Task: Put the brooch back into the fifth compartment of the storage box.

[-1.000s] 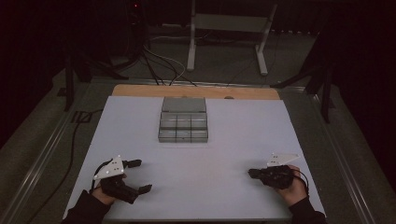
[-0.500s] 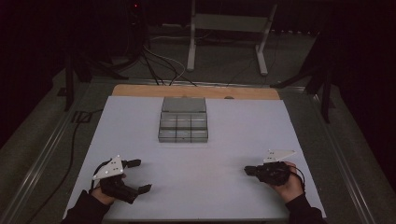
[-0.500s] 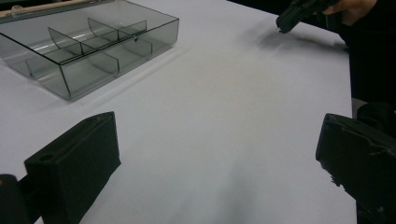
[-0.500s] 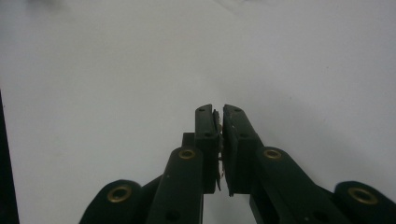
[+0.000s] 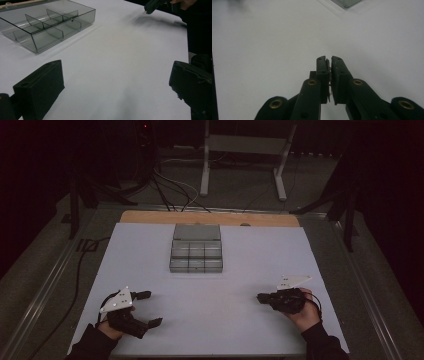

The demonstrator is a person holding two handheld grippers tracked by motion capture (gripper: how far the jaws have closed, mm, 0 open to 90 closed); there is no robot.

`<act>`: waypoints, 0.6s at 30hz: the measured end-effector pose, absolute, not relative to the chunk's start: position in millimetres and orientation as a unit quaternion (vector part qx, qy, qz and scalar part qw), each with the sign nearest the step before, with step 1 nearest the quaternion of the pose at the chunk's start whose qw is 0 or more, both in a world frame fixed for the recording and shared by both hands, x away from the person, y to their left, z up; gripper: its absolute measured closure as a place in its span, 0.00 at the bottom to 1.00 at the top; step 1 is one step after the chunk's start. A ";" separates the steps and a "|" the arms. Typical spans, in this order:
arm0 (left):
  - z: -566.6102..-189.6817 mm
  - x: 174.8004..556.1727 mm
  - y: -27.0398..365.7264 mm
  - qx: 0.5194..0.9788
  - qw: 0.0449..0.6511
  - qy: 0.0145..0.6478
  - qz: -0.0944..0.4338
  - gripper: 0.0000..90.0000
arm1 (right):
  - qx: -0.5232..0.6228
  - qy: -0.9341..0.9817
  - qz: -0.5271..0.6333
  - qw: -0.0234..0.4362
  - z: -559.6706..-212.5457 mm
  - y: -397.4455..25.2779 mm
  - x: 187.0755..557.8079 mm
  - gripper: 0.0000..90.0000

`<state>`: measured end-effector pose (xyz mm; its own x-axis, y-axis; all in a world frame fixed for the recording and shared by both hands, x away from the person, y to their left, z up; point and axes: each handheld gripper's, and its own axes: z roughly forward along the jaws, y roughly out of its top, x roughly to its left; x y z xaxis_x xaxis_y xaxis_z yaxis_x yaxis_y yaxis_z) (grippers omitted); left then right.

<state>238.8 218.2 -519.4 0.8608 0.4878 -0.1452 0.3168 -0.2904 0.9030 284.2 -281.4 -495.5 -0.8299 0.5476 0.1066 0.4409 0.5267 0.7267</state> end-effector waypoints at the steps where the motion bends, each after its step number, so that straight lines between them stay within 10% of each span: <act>1: -519.6 238.8 218.2 0.799 0.540 0.252 0.079 0.01 | 0.284 0.872 0.394 0.068 -495.2 -280.4 285.0 0.95; 18: -519.2 238.6 218.4 0.800 0.539 0.251 0.079 0.01 | 0.272 0.877 0.389 0.069 -483.9 -253.2 300.5 0.95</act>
<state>238.6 218.4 -519.2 0.8617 0.4868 -0.1433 0.3153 -0.2925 0.9028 300.5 -253.2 -483.9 -0.8420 0.5320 0.0898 0.4240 0.5495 0.7199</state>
